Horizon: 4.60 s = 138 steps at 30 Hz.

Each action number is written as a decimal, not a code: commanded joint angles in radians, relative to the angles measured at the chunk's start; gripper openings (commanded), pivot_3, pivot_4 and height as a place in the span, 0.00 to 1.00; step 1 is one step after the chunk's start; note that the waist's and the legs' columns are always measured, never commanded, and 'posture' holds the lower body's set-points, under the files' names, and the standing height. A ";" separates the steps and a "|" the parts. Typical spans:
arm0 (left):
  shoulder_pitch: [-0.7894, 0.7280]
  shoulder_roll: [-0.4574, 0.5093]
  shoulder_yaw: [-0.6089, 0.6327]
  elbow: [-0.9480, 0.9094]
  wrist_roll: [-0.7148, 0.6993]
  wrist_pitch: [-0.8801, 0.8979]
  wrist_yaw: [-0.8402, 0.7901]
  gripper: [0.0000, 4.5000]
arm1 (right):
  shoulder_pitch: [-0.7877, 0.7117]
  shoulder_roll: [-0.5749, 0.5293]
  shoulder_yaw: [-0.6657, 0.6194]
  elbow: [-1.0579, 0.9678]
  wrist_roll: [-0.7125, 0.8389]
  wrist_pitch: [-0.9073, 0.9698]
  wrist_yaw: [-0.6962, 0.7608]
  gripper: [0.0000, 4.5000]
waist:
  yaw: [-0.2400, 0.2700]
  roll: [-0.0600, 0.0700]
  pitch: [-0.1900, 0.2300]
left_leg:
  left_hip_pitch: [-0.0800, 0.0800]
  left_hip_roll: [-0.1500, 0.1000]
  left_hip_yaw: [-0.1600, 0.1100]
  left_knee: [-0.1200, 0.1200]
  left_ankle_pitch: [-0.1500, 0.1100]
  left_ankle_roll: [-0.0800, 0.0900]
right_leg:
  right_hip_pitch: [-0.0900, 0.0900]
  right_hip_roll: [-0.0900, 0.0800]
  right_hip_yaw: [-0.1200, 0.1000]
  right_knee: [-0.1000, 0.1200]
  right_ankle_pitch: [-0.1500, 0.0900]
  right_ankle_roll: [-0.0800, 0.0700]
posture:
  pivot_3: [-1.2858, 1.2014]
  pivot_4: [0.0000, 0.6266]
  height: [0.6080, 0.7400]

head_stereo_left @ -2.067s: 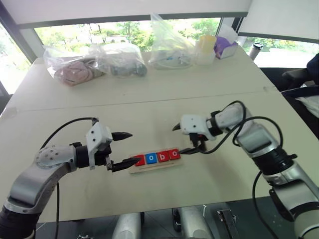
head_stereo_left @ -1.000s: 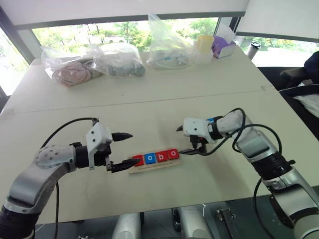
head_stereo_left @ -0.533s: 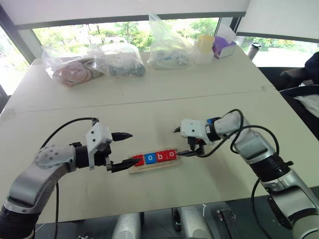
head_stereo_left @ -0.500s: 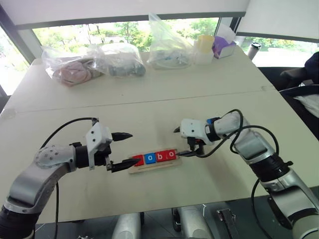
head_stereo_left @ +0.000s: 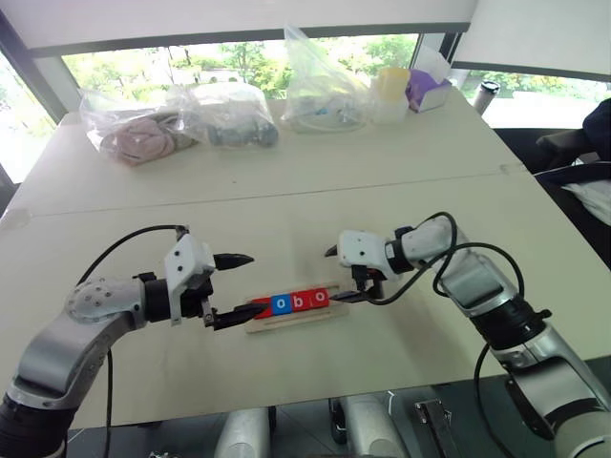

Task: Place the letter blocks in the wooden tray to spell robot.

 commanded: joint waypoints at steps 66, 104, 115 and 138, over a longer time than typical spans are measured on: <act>-0.060 -0.048 -0.031 0.021 0.042 -0.042 -0.006 1.00 | -0.028 0.196 -0.450 0.031 0.090 0.974 -0.853 1.00 | -0.026 -0.002 -0.001 | 0.000 -0.001 -0.003 -0.001 0.001 -0.001 | -0.001 0.000 0.000 0.003 -0.001 0.001 | 0.52 0.24 1.00; -0.040 -0.050 -0.024 -0.002 0.043 -0.032 -0.006 1.00 | -0.088 -0.168 0.056 -0.020 0.033 -0.219 0.148 0.25 | -0.022 -0.002 0.000 | -0.002 -0.001 -0.002 -0.003 0.001 -0.001 | -0.001 0.000 0.000 -0.004 -0.002 0.002 | 0.52 0.24 1.00; -0.024 -0.047 -0.012 -0.014 0.042 -0.029 0.013 1.00 | -0.088 -0.089 0.063 -0.016 0.022 -0.136 0.185 0.25 | -0.020 -0.002 0.000 | -0.002 -0.001 -0.002 -0.002 0.001 -0.001 | -0.001 -0.001 0.000 -0.003 -0.001 0.001 | 0.52 0.24 1.00; -0.016 -0.044 -0.009 -0.030 0.037 -0.020 0.035 1.00 | -0.071 -0.031 0.076 -0.003 -0.003 -0.086 0.165 0.25 | -0.022 -0.002 0.000 | -0.001 -0.001 -0.002 -0.002 0.001 -0.001 | -0.001 0.000 0.000 -0.001 -0.001 0.001 | 0.52 0.24 1.00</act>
